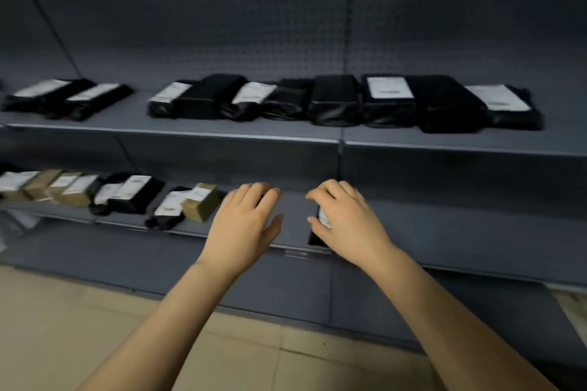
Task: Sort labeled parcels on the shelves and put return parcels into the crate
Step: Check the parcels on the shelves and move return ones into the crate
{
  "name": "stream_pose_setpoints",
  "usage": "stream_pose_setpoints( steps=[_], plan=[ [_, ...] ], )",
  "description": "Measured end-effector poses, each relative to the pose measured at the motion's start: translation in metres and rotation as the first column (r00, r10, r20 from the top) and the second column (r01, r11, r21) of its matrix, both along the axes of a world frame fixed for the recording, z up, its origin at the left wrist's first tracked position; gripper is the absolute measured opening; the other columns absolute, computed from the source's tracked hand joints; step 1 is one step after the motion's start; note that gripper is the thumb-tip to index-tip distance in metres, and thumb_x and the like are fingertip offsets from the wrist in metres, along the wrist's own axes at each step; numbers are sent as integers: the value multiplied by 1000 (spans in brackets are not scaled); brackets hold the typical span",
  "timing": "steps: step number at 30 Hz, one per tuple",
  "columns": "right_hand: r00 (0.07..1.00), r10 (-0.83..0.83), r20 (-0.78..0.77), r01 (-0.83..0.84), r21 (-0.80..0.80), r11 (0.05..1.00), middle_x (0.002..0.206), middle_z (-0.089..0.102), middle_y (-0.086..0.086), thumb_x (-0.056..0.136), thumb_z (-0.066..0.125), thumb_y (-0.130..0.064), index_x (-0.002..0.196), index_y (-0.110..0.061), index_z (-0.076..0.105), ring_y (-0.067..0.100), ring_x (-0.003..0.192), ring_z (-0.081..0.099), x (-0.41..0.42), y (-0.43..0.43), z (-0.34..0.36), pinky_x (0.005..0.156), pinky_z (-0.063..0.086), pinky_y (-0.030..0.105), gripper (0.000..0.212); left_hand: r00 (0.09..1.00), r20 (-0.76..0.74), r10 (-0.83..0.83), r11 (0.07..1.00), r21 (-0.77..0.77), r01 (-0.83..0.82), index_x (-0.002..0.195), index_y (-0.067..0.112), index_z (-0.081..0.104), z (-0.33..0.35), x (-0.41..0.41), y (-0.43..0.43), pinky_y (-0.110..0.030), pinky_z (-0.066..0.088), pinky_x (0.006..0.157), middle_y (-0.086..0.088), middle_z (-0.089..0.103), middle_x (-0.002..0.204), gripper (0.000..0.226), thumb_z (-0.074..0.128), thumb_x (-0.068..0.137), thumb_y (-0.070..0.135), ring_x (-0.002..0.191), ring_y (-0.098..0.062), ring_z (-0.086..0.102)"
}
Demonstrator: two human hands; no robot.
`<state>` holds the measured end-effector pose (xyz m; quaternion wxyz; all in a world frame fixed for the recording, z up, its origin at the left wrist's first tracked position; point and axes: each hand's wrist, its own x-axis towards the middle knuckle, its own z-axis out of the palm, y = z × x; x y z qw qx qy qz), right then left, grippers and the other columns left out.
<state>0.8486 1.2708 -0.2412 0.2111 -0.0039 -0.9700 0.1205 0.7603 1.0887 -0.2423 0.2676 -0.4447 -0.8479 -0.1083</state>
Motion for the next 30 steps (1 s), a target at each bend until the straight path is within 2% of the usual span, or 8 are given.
stream_pose_setpoints(
  steps=[4, 7, 12, 21, 26, 30],
  plan=[
    [996, 82, -38, -81, 33, 996, 119, 52, 0, 92, 60, -28, 129, -17, 55, 21, 112, 47, -50, -50, 30, 100, 37, 33, 39, 996, -54, 76, 996, 52, -73, 112, 9, 62, 32, -34, -58, -39, 48, 75, -6, 60, 106, 34, 72, 82, 24, 93, -29, 57],
    [989, 125, -73, -124, 19, 992, 119, 51, -2, 92, 60, -29, 130, -18, 55, 18, 114, 46, -79, -80, 49, 101, 35, 31, 40, 989, -89, 115, 991, 79, -108, 113, 9, 62, 50, -53, -94, -41, 49, 75, -7, 60, 106, 40, 77, 79, 21, 94, -30, 57],
    [975, 197, -104, -196, 17, 980, 120, 50, -4, 93, 61, -29, 130, -19, 55, 16, 116, 43, -122, -116, 71, 101, 33, 29, 39, 970, -153, 190, 978, 113, -174, 113, 8, 62, 71, -82, -139, -38, 47, 75, -7, 60, 105, 37, 73, 80, 21, 95, -28, 57],
    [945, 299, -135, -291, 74, 954, 119, 50, -2, 92, 60, -30, 130, -19, 54, 18, 114, 45, -232, -157, 94, 100, 39, 33, 40, 938, -135, 320, 938, 184, -294, 117, 9, 61, 94, -159, -182, -37, 46, 78, -6, 60, 110, 37, 71, 84, 23, 99, -27, 57],
    [920, 331, -210, -326, 58, 944, 117, 55, 2, 88, 67, -25, 124, -13, 59, 23, 111, 50, -305, -168, 103, 95, 44, 37, 39, 928, -159, 337, 930, 209, -302, 119, 11, 58, 110, -220, -195, -36, 47, 82, -5, 58, 112, 35, 57, 89, 31, 102, -26, 56],
    [906, 340, -254, -340, 44, 939, 115, 54, -1, 87, 68, -24, 122, -16, 60, 19, 111, 49, -363, -168, 107, 96, 43, 35, 37, 912, -212, 351, 928, 212, -308, 118, 9, 60, 128, -276, -200, -37, 48, 82, -6, 59, 111, 37, 55, 89, 32, 101, -25, 56]
  ],
)
